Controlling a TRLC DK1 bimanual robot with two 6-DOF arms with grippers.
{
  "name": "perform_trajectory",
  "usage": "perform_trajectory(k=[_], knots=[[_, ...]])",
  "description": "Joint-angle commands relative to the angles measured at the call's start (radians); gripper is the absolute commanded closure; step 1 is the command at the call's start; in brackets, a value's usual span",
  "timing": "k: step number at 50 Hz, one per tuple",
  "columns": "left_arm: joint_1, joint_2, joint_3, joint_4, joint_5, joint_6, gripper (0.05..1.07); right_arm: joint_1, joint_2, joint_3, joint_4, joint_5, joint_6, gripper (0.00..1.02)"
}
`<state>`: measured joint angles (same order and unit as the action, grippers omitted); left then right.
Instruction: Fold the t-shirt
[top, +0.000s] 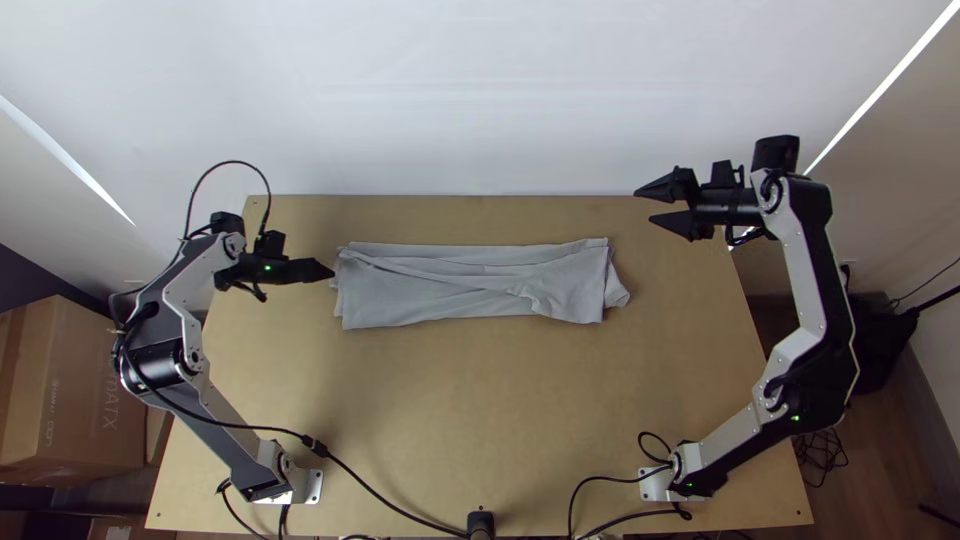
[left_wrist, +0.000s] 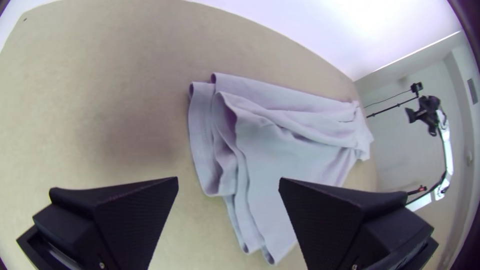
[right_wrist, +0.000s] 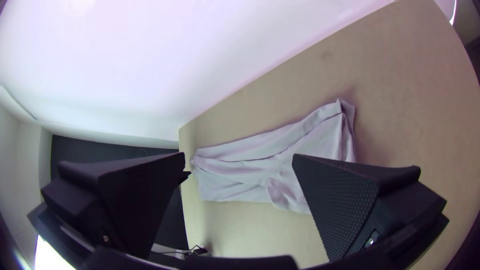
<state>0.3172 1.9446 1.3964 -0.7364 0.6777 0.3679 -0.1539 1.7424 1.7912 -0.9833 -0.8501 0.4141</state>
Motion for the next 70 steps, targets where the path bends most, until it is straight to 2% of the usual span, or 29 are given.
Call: perform_trajectory(k=[1,10,25,28,39,40,46,59,70], knots=[[-0.046,0.04,-0.045,0.04,-0.023,-0.047,0.11,-0.012,-0.052,-0.021,0.008,-0.014,0.034,0.03],[-0.119,0.05,-0.059,0.092,-0.058,-0.092,0.11,-0.013,-0.084,-0.026,0.008,-0.014,0.037,0.03],[-0.237,0.036,-0.06,0.201,-0.115,-0.228,0.12,-0.006,-0.123,-0.047,0.009,-0.015,0.038,0.03],[-0.247,0.027,-0.063,0.221,-0.135,-0.261,0.26,-0.003,-0.133,-0.055,0.011,-0.014,0.038,0.03],[-0.208,-0.072,-0.137,0.285,-0.136,-0.29,1.01,0.002,-0.162,-0.087,0.021,-0.014,0.032,0.03],[-0.194,-0.082,-0.143,0.29,-0.136,-0.287,1.05,0.002,-0.165,-0.09,0.023,-0.014,0.031,0.03],[-0.099,-0.13,-0.174,0.272,-0.13,-0.242,1.05,0.002,-0.184,-0.124,0.034,-0.014,0.022,0.03],[0.18,-0.124,-0.056,0.046,-0.09,-0.04,1.05,0.004,-0.208,-0.211,0.086,-0.014,0.012,0.03],[0.235,-0.144,0.133,-0.227,-0.064,0.016,1.05,0.017,-0.213,-0.257,0.112,-0.012,0.006,0.03]])
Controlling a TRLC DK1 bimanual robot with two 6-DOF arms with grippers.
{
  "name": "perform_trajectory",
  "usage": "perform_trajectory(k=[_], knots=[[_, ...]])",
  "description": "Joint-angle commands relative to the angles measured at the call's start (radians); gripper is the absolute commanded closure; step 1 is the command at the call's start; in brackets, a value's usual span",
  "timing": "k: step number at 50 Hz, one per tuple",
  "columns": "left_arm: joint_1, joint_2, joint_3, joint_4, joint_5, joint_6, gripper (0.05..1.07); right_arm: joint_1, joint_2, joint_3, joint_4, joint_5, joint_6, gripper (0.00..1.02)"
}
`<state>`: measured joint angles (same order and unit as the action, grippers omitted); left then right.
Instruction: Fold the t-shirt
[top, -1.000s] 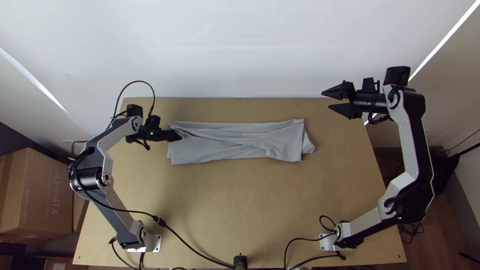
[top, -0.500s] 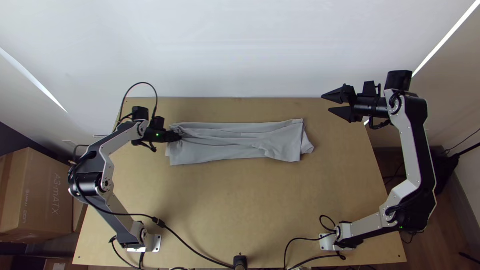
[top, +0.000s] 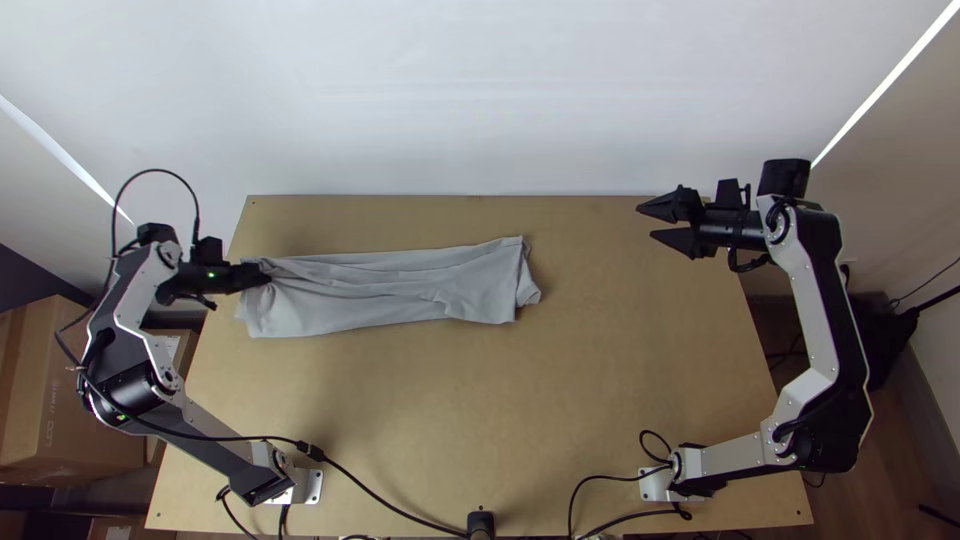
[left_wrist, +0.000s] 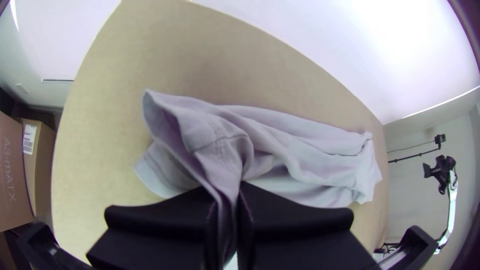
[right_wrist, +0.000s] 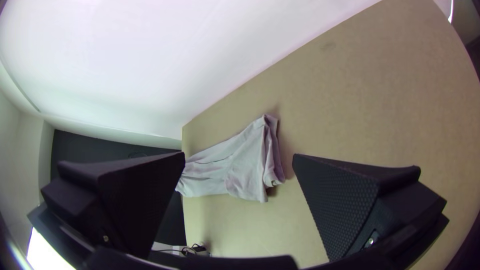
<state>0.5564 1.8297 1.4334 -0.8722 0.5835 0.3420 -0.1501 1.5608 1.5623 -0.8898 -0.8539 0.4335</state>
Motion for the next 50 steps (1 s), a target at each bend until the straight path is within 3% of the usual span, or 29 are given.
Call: perform_trajectory(k=[1,11,34,50], knots=[[-0.009,-0.032,0.111,-0.111,0.036,0.042,1.05,0.014,-0.031,-0.031,0.02,-0.008,-0.013,0.03],[-0.139,-0.081,0.226,-0.226,0.044,-0.02,1.05,0.012,-0.033,-0.047,0.022,-0.008,-0.013,0.03],[-0.596,-0.007,0.458,-0.183,0.019,-0.321,1.05,-0.022,-0.051,-0.096,0.023,-0.008,-0.032,0.03],[-0.831,0.175,0.653,-0.149,-0.051,-0.445,1.05,-0.026,-0.044,-0.108,0.023,-0.008,-0.044,0.03]])
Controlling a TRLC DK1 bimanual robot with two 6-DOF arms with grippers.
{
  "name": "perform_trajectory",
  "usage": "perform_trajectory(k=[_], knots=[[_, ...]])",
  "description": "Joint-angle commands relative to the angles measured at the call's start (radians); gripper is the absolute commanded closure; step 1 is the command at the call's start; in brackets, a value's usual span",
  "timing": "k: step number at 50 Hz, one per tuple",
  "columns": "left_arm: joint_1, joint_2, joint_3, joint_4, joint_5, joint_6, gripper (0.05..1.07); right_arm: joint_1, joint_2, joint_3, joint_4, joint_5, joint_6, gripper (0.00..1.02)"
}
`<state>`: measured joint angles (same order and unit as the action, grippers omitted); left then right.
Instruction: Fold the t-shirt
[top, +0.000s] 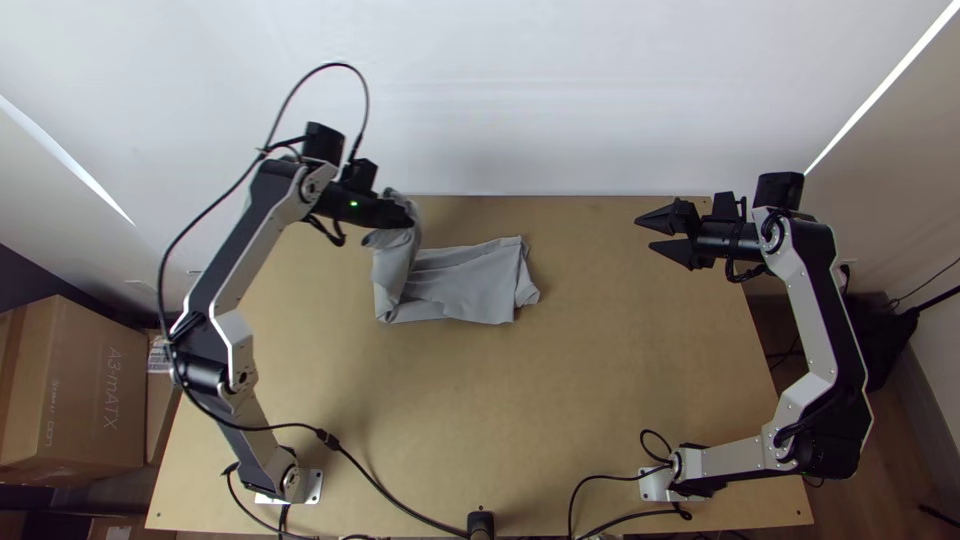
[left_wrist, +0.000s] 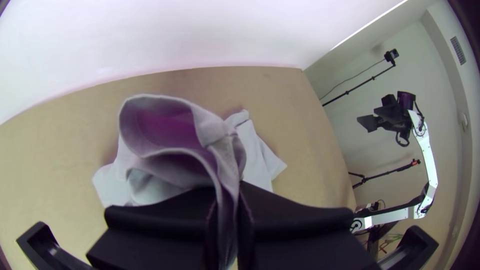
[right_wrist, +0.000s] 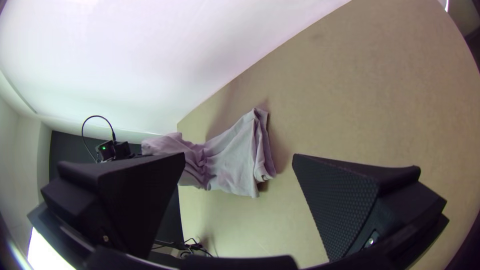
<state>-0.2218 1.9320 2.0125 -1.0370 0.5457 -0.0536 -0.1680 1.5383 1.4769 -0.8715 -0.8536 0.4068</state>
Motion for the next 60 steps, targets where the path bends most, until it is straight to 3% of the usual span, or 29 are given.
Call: perform_trajectory(k=[1,11,31,33,37,39,50,60], knots=[[-0.062,0.085,0.086,0.015,-0.021,-0.052,1.05,-0.008,-0.021,-0.023,0.005,-0.009,-0.016,0.03],[-0.152,0.225,0.209,0.017,-0.039,-0.098,1.05,-0.008,-0.021,-0.026,0.005,-0.007,-0.013,0.03],[-0.318,0.344,0.247,0.166,-0.055,-0.175,1.04,0.005,-0.035,-0.112,0.026,0.014,-0.014,0.03],[-0.337,0.357,0.247,0.186,-0.055,-0.186,0.94,0.007,-0.037,-0.122,0.028,0.018,-0.013,0.03],[-0.369,0.375,0.247,0.196,-0.053,-0.209,0.32,0.013,-0.038,-0.141,0.032,0.03,-0.013,0.03],[-0.381,0.38,0.253,0.198,-0.053,-0.207,0.11,0.019,-0.038,-0.147,0.035,0.033,-0.013,0.03],[-0.421,0.311,0.255,0.264,-0.043,-0.252,0.09,0.105,-0.023,-0.194,0.088,0.09,-0.01,0.03],[-0.36,0.236,0.255,0.29,-0.044,-0.285,0.09,0.229,0.026,-0.181,0.144,0.14,-0.002,0.03]])
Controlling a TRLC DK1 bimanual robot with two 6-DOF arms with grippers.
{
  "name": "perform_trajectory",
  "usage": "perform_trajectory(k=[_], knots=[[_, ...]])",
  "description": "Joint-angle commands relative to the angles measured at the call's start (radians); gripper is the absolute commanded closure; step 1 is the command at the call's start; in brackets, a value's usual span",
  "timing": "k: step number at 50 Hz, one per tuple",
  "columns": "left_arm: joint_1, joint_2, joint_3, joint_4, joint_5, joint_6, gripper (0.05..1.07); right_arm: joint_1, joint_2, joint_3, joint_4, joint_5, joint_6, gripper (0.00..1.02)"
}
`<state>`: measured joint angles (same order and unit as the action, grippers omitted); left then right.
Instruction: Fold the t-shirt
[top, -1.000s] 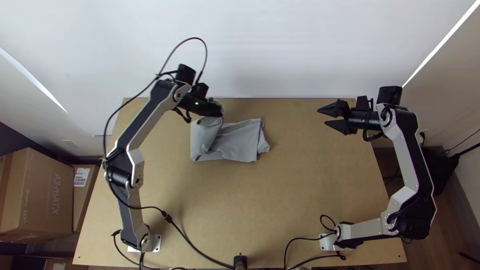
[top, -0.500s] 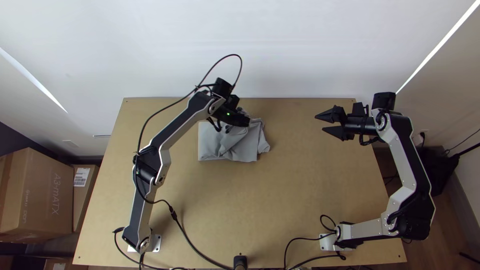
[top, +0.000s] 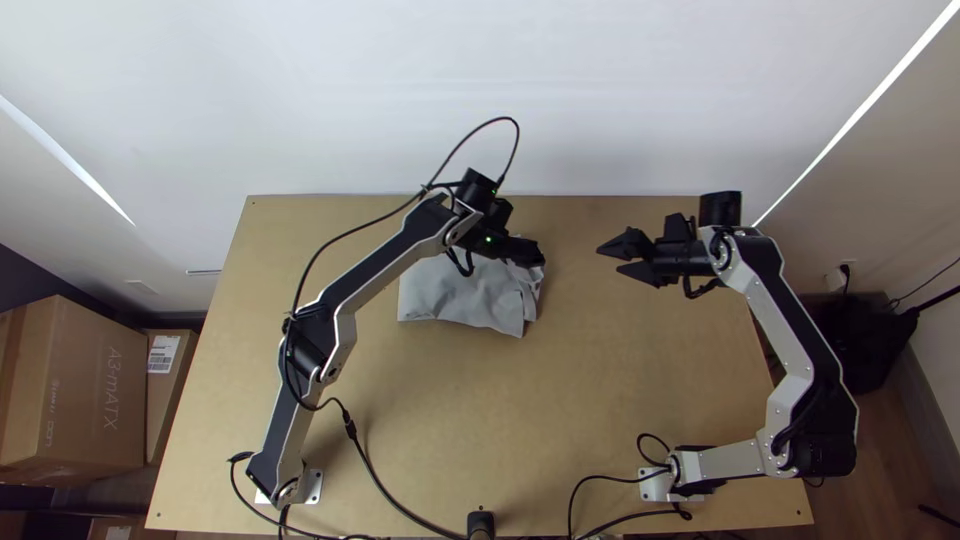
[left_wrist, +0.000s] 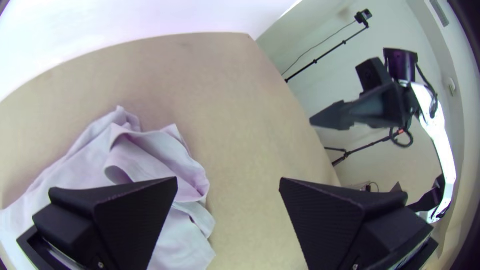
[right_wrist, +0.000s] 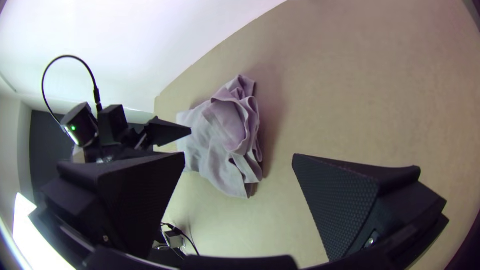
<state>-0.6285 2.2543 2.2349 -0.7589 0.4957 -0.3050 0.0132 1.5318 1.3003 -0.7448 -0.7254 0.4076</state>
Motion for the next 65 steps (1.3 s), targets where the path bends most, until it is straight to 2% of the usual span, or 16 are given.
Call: perform_trajectory(k=[1,4,8,14,19,30,36,43,54,65], knots=[[0.055,-0.098,0.031,0.012,0.006,-0.039,0.09,0.06,0.042,0.001,0.019,0.012,-0.003,0.03],[0.082,-0.127,0.031,0.006,0.0,-0.039,0.09,0.091,0.065,0.011,0.045,0.027,-0.003,0.03],[0.121,-0.171,0.025,-0.008,-0.009,-0.037,0.09,0.146,0.099,0.04,0.065,0.087,-0.001,0.03],[0.184,-0.245,0.011,-0.046,-0.028,-0.029,0.09,0.223,0.176,0.096,0.059,0.083,0.074,0.03],[0.234,-0.286,-0.004,-0.092,-0.065,-0.011,0.09,0.3,0.232,0.122,0.056,0.084,0.065,0.03],[0.352,-0.371,-0.08,-0.134,-0.068,0.006,0.09,0.449,0.364,0.255,0.061,0.081,0.053,0.03],[0.401,-0.415,-0.113,-0.137,-0.075,0.006,0.09,0.485,0.468,0.361,0.062,0.083,0.046,0.03],[0.452,-0.461,-0.143,-0.137,-0.077,0.006,0.09,0.482,0.603,0.504,0.062,0.092,0.039,0.03],[0.532,-0.492,-0.175,-0.135,-0.075,0.012,0.09,0.432,0.777,0.714,0.051,0.245,0.057,0.03],[0.553,-0.496,-0.192,-0.134,-0.075,0.014,0.09,0.37,0.738,0.711,0.062,0.446,0.057,0.03]])
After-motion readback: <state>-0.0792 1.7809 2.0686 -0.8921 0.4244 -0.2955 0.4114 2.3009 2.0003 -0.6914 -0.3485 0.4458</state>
